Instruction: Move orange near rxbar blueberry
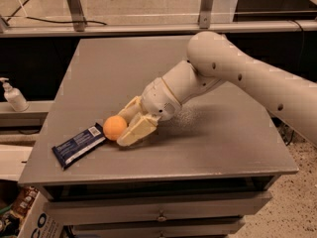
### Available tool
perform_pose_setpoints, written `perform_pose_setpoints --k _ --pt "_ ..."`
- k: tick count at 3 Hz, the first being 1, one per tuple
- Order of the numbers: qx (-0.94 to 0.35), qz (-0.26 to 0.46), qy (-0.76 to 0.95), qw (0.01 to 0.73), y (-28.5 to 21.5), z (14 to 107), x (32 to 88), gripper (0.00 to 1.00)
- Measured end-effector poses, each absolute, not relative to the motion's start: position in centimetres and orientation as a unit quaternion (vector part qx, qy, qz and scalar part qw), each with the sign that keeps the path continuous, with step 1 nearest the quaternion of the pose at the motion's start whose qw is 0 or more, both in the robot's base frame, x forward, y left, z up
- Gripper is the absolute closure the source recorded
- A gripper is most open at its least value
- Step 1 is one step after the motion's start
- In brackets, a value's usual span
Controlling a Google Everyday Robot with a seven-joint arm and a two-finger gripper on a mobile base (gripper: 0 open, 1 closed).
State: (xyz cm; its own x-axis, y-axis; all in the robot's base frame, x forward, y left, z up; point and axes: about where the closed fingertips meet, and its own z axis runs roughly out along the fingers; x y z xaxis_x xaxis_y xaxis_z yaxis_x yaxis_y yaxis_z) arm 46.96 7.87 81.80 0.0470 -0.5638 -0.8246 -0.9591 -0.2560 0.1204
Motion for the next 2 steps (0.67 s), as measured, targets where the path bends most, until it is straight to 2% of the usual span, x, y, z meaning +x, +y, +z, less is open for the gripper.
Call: perform_pose_setpoints --k 1,2 --pt "-0.684 0.402 0.556 0.247 7.9 82.4 46.8 0.00" --pt "-0.688 0.400 0.545 0.262 8.0 83.5 46.7 0.00"
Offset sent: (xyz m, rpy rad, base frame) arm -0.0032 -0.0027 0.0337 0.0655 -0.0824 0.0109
